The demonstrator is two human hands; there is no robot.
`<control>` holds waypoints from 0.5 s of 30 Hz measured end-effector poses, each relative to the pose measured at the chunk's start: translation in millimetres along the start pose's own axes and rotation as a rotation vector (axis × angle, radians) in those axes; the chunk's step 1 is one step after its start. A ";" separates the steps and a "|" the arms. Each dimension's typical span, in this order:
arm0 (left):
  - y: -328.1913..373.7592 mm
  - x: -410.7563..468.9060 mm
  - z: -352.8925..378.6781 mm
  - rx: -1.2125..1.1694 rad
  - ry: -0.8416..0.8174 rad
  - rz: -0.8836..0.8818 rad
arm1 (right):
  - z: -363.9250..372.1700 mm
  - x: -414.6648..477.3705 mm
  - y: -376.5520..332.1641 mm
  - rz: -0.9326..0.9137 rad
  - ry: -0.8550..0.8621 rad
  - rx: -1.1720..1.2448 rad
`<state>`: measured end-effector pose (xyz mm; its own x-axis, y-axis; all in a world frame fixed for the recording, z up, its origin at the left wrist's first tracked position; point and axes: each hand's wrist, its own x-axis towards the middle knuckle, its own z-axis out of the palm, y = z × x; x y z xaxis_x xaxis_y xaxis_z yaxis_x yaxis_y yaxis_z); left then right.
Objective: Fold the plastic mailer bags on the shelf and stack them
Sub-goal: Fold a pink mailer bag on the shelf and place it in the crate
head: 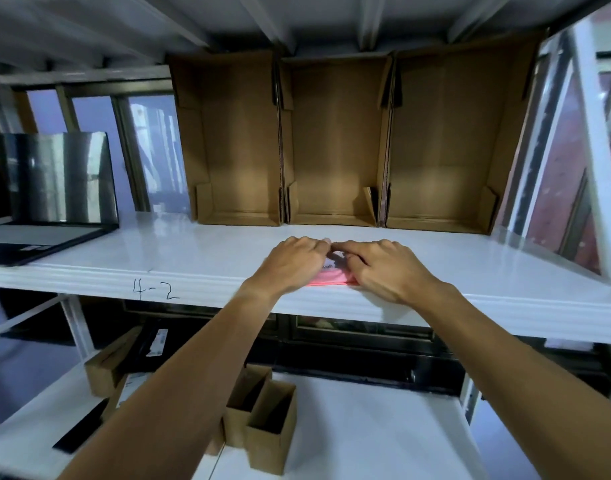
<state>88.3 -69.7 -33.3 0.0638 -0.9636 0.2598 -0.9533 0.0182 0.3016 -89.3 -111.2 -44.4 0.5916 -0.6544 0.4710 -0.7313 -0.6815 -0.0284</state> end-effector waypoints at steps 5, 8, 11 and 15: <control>-0.7 4.5 2.9 -0.031 -0.009 0.020 | 1.2 0.8 0.6 0.015 -0.065 -0.009; 2.9 1.4 -4.0 0.042 -0.146 0.073 | 0.7 -0.7 1.5 0.012 -0.059 0.016; 2.6 5.6 -4.7 0.030 -0.184 0.079 | -0.8 0.6 2.2 0.050 -0.124 0.038; 1.3 5.7 -5.2 0.000 -0.217 0.048 | -2.8 3.5 -2.3 0.115 -0.198 0.081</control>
<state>88.9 -73.7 -26.7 -0.0464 -0.9964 0.0704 -0.9536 0.0651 0.2940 -86.5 -111.0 -40.3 0.5673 -0.7750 0.2784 -0.7725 -0.6180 -0.1462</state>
